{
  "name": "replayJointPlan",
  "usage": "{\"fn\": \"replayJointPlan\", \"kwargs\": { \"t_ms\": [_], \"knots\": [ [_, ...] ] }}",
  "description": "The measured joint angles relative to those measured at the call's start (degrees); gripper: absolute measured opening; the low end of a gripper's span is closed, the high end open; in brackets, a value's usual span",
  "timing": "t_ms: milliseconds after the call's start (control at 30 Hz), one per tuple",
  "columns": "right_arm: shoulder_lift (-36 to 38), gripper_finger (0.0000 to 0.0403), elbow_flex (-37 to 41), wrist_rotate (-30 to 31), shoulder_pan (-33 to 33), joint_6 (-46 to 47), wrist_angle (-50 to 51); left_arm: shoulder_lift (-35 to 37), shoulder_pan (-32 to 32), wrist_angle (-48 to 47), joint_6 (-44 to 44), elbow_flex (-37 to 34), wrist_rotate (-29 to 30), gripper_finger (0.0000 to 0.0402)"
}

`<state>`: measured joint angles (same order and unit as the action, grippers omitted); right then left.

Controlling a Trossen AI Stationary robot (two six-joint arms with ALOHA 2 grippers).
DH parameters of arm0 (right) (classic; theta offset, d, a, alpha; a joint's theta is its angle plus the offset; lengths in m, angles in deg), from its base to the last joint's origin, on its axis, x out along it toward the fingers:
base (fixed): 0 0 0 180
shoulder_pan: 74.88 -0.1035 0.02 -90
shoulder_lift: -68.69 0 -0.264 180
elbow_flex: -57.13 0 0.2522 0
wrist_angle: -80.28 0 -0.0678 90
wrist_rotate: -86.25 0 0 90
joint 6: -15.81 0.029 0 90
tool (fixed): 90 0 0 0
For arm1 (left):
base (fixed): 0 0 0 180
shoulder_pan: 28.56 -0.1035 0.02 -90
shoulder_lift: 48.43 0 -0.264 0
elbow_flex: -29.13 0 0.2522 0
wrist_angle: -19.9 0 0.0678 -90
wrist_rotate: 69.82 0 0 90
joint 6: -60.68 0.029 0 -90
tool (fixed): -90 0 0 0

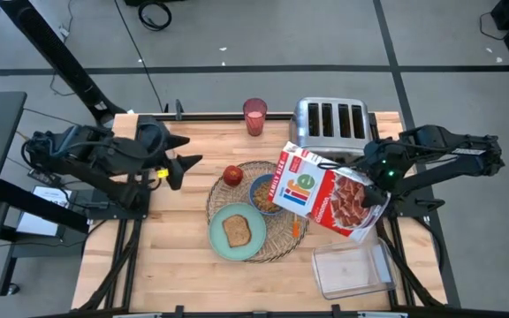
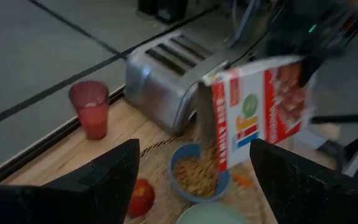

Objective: Arrange a breakfast setting
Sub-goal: Pour the cereal from the cereal box into the blue bowl

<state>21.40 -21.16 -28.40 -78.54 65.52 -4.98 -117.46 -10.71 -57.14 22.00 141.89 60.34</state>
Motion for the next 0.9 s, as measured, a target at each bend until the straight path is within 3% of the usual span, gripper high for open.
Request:
{"fn": "replayJointPlan", "kwargs": {
  "t_ms": [267,467,900],
  "knots": [
    [-2.59,0.0232,0.02,1.2,0.11,-4.2,2.57,0.54,0.02,6.6,2.14,0.0,-0.15,0.0309],
    [-2.52,0.0232,0.02,-5.18,0.5,2.79,1.26,0.54,0.0,6.85,2.27,0.0,0.09,0.0309],
    [-2.64,0.0232,0.02,-9.92,4.26,12.75,-3.93,-1.7,0.0,6.85,10.86,0.0,2.87,0.0309]
  ]
}}
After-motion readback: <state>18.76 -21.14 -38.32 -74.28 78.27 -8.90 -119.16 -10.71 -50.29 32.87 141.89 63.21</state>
